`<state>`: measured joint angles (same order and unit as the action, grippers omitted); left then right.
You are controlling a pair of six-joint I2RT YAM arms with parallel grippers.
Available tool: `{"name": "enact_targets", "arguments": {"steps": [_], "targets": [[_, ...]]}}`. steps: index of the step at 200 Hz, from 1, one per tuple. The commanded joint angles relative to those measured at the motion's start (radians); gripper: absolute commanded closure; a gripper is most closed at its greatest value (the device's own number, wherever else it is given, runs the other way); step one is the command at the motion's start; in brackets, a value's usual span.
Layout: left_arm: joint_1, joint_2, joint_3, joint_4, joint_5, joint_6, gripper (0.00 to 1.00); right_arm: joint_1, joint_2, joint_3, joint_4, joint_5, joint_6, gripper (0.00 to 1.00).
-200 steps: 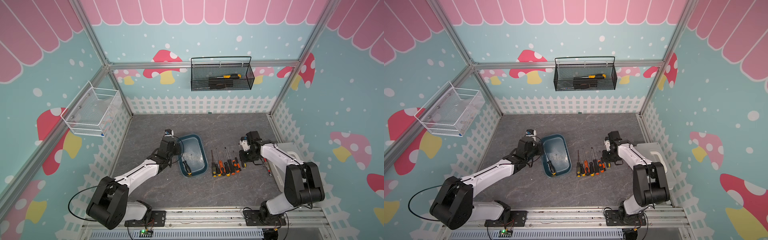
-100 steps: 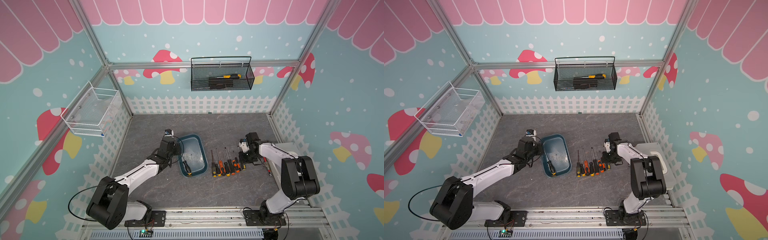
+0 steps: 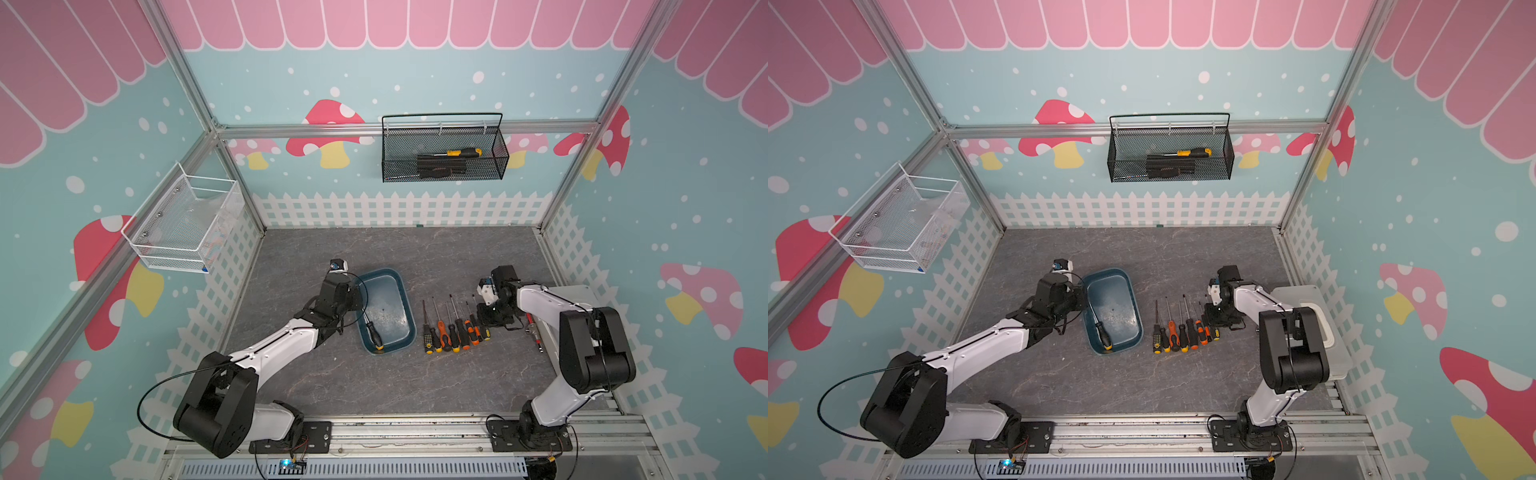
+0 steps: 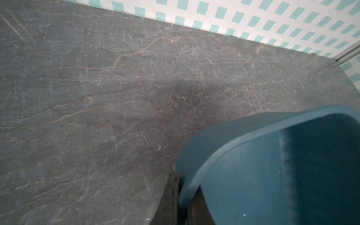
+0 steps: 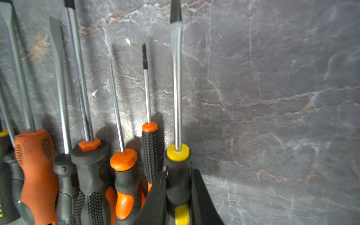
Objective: Take out the screwdriver from the storage box
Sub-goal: Place the screwdriver at the center of the board.
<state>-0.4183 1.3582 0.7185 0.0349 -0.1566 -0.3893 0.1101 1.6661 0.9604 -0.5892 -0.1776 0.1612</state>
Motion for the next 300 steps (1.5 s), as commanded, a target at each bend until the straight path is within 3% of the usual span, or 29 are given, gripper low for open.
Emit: {"name": "enact_targets", "arguments": {"steps": [1,161,209,300], "targets": [[0.003,0.009,0.020,-0.004,0.005,0.013,1.00,-0.009,0.020,-0.011,0.000,-0.011,-0.006,0.90],[0.003,-0.005,0.001,-0.003,0.005,0.006,1.00,-0.018,-0.005,-0.023,0.002,-0.039,-0.003,0.72],[0.003,-0.009,-0.006,-0.002,0.005,0.007,1.00,-0.020,-0.024,-0.032,0.003,-0.038,0.000,0.70],[0.004,-0.010,-0.004,-0.005,0.005,0.004,1.00,-0.021,-0.189,-0.022,-0.025,-0.077,0.054,0.68]]}}
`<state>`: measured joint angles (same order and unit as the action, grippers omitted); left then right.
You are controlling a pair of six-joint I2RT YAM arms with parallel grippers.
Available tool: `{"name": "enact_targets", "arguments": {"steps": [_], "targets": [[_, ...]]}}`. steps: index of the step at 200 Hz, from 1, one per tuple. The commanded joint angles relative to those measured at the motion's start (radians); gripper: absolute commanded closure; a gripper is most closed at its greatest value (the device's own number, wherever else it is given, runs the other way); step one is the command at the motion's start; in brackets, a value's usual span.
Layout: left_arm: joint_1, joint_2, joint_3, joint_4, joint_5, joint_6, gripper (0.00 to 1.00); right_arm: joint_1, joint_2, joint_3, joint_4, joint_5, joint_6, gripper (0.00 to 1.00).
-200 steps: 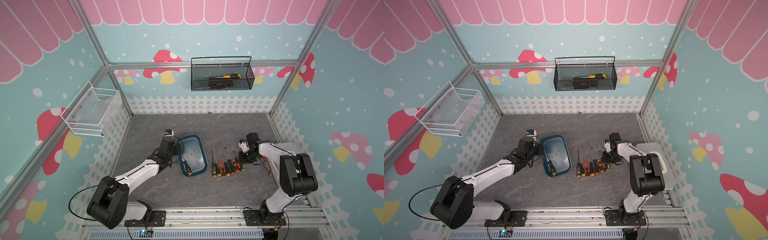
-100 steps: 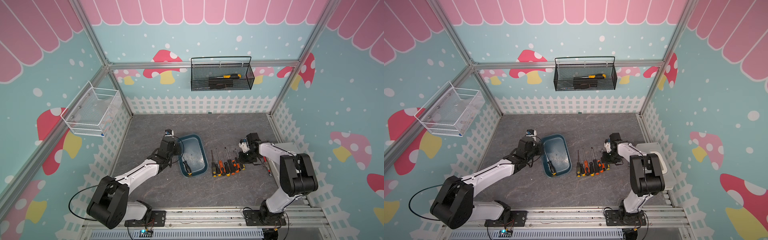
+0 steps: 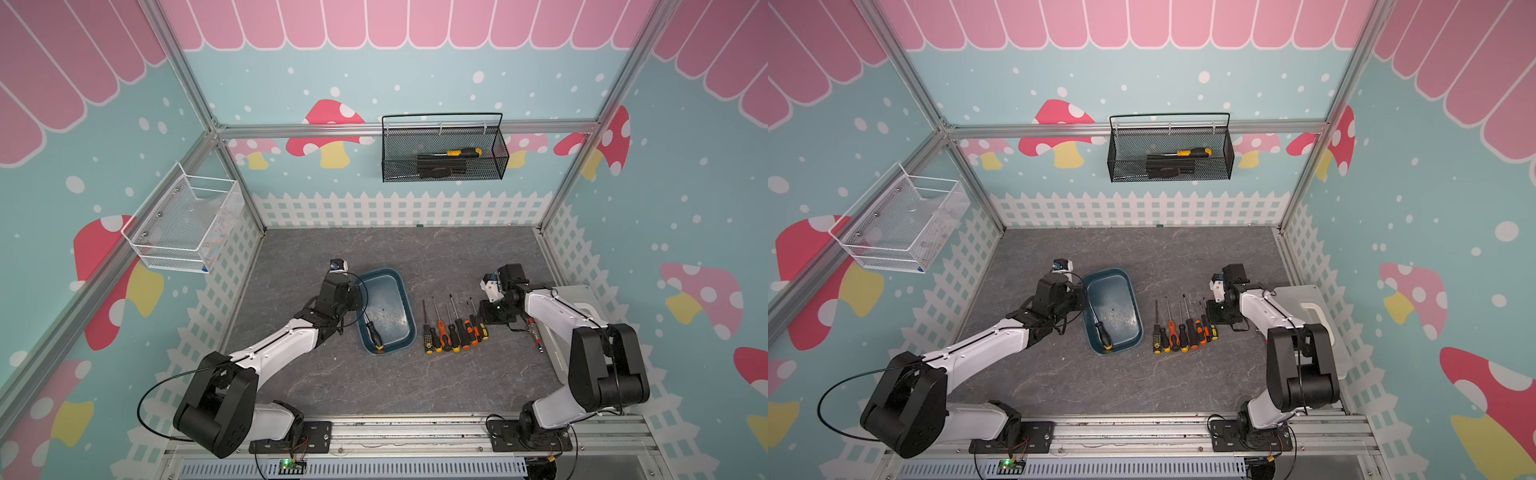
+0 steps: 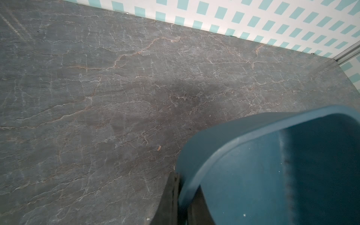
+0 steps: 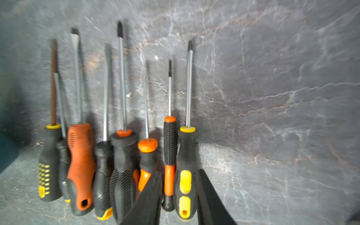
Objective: Take out the screwdriver from the storage box
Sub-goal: Place the screwdriver at the center of the board, then pick up the screwdriver from the storage box.
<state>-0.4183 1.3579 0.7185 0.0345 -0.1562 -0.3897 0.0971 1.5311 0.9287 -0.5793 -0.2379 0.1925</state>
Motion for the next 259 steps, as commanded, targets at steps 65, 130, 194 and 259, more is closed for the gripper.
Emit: {"name": "enact_targets", "arguments": {"steps": [65,130,194,259], "targets": [[0.000,-0.012,0.004,-0.008,0.000,-0.002,1.00,0.043,-0.274,0.036,-0.102,-0.029,0.103,0.65],[-0.010,-0.008,0.031,-0.025,-0.004,-0.005,1.00,0.500,-0.383,0.081,-0.048,0.221,0.345,0.54],[-0.010,-0.011,0.055,-0.050,-0.015,0.006,1.00,0.827,-0.155,0.179,0.158,0.390,0.418,0.51],[-0.010,-0.009,0.056,-0.049,-0.016,0.008,1.00,0.869,0.108,0.262,0.267,0.286,0.426,0.49]]}}
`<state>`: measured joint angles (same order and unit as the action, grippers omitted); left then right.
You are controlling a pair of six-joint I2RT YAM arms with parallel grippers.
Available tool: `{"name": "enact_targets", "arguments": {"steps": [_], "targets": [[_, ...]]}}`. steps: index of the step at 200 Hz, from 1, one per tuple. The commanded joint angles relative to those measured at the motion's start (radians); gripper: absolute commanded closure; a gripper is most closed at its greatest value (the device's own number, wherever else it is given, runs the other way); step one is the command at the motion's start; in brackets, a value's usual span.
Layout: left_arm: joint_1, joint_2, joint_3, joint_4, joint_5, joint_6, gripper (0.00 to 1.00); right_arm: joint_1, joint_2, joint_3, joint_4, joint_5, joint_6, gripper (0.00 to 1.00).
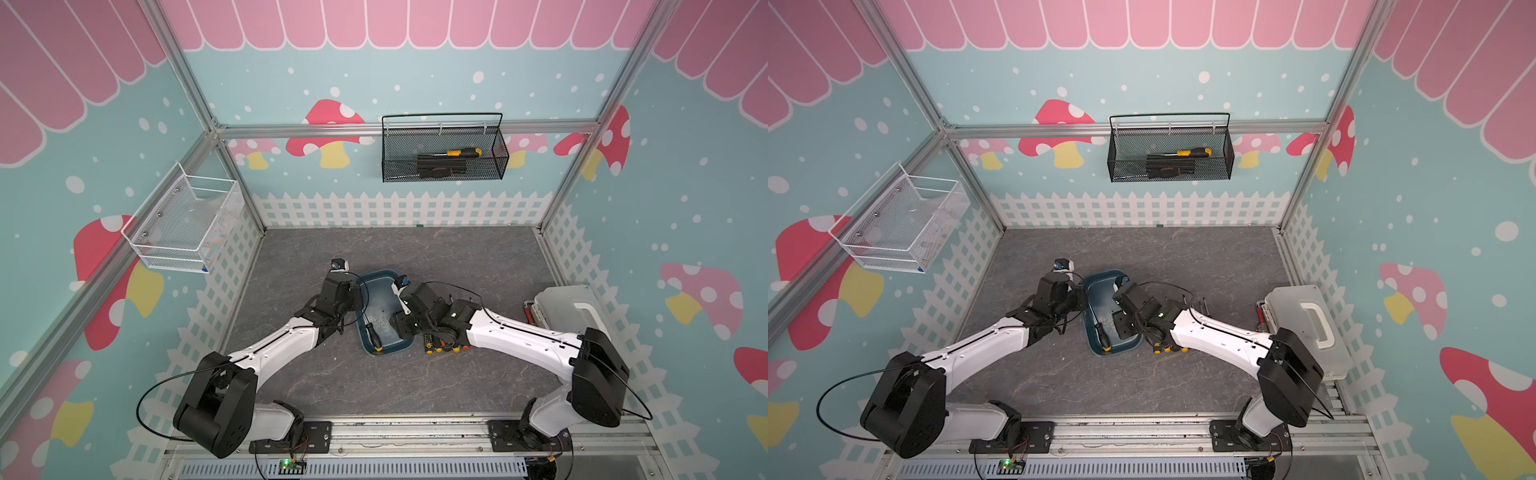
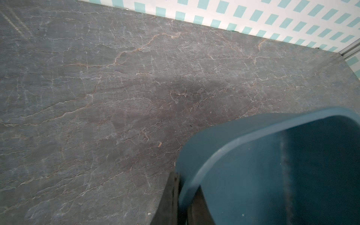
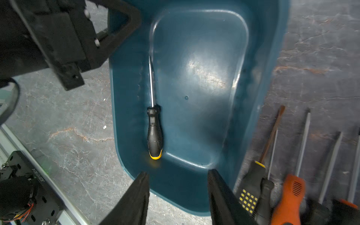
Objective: Take out the screwdriver from the storage box
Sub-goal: Pick up the screwdriver from the storage box.
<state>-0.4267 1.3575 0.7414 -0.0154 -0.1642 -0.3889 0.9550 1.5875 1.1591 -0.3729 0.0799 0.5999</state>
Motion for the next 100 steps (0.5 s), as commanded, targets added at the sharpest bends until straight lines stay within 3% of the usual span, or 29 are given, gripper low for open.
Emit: {"name": "enact_targets", "arguments": {"steps": [1,100], "targets": [[-0.002,-0.009,0.033,0.002,-0.009,0.007,1.00,0.011,0.054,0.032,0.062,-0.032,0.018,0.49],[-0.001,-0.015,0.024,0.009,-0.007,0.002,1.00,0.033,0.248,0.114,0.081,-0.083,0.032,0.51]]}}
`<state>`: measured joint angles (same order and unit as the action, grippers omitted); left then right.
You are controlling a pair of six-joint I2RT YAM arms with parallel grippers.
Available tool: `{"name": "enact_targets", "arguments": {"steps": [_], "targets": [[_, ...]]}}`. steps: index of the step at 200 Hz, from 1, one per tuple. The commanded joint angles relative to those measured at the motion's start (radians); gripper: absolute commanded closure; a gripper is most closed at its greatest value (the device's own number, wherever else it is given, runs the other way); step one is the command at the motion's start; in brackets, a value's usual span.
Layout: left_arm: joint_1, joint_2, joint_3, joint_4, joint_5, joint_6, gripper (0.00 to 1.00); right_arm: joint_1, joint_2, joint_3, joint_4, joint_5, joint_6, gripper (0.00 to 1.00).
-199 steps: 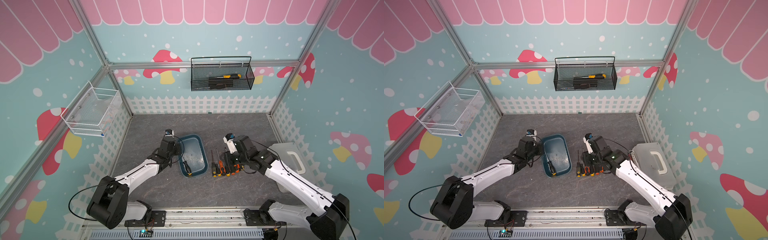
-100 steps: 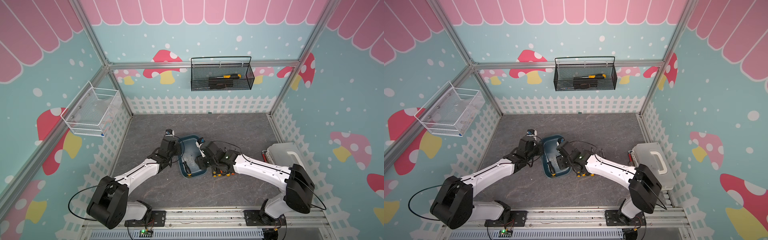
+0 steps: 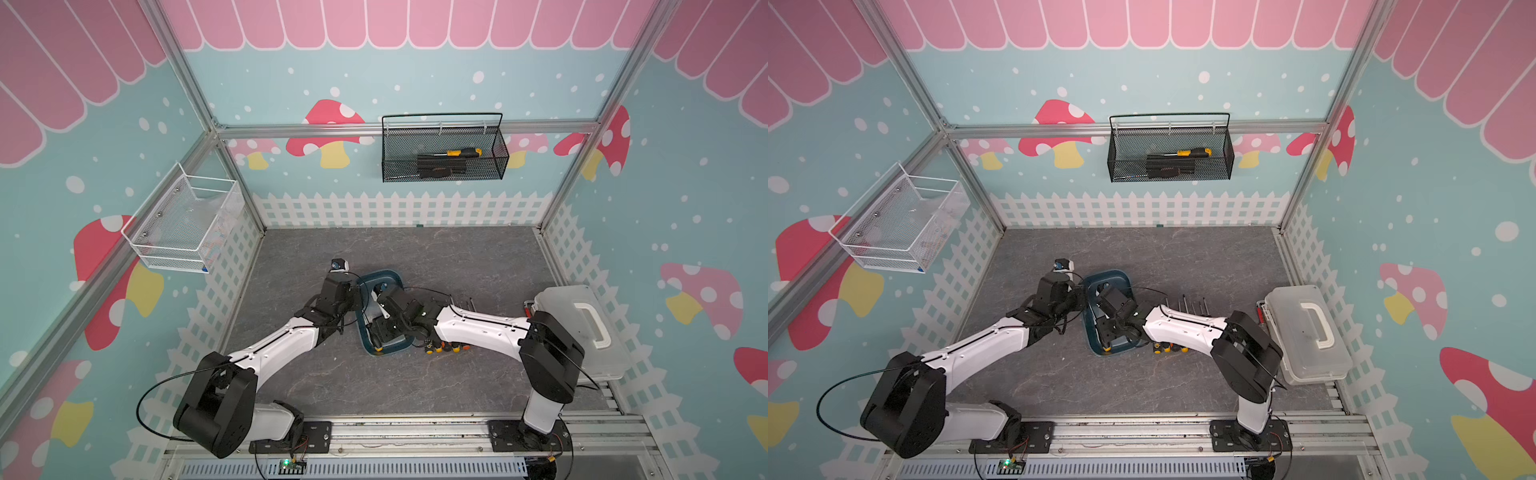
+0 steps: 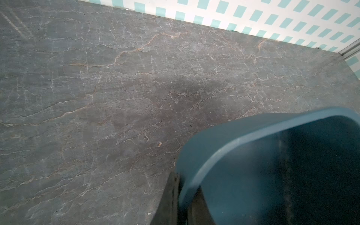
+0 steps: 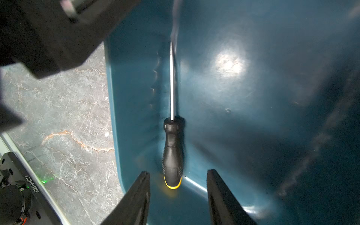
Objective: Take out the screwdriver from the storage box
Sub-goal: Pick up the screwdriver from the storage box.
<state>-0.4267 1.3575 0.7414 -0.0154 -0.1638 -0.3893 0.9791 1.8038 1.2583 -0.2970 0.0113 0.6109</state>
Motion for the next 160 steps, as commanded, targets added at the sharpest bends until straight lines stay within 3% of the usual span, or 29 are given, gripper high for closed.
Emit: {"name": "enact_targets", "arguments": {"steps": [1,160], "targets": [[-0.001,-0.015,0.023,0.008,-0.009,0.003,1.00,0.009,0.033,0.015,0.005,-0.014,0.021,0.51],[-0.001,-0.040,-0.003,0.017,-0.009,-0.009,1.00,0.004,0.206,0.067,0.007,-0.009,0.055,0.53]]}}
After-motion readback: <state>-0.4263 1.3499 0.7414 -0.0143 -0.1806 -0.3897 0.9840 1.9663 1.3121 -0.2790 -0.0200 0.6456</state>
